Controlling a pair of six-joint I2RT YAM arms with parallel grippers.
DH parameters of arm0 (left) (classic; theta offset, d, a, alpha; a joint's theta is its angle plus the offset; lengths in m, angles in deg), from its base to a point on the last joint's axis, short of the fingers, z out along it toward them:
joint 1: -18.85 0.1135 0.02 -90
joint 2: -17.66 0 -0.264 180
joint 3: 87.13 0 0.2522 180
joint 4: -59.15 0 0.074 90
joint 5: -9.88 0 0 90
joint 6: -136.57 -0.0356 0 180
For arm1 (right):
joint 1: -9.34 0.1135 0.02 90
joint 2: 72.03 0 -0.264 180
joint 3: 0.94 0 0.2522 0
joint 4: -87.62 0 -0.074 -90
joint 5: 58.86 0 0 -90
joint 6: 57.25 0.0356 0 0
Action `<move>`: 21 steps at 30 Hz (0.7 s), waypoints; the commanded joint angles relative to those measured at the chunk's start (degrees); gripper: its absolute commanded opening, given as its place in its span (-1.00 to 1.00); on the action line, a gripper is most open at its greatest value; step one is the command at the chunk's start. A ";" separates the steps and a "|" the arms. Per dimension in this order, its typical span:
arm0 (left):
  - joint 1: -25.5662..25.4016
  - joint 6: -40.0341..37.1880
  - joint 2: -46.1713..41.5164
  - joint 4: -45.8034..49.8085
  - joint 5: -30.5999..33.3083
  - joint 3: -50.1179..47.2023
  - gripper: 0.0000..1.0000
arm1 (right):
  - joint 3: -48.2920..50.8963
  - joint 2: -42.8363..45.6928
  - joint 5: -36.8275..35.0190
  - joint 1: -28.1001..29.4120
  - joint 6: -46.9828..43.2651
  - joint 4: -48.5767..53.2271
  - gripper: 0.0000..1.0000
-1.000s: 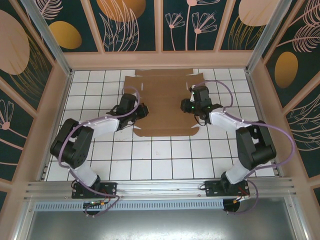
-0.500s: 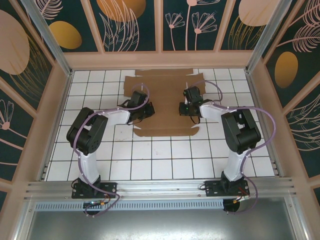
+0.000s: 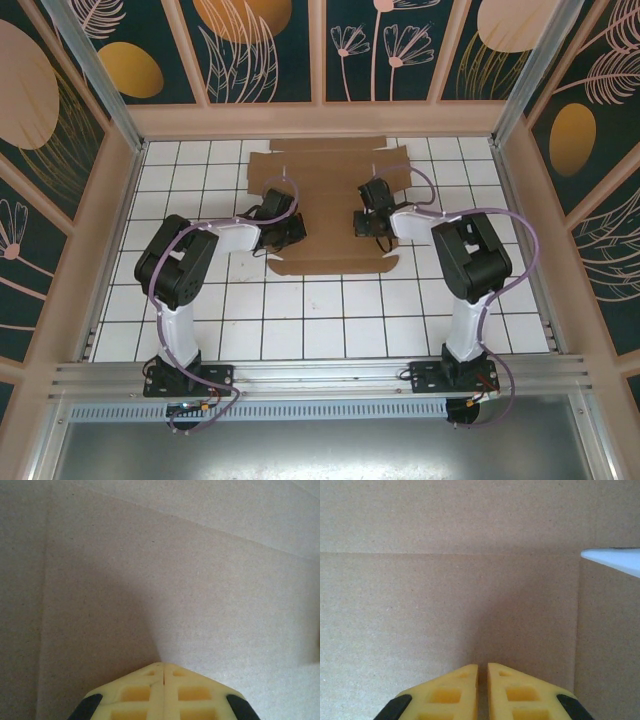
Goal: Fold the paper box
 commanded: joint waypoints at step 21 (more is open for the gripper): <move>1.44 -8.88 13.27 19.51 8.40 29.01 -1.00 | 5.02 7.62 22.09 17.30 16.96 -8.43 -0.31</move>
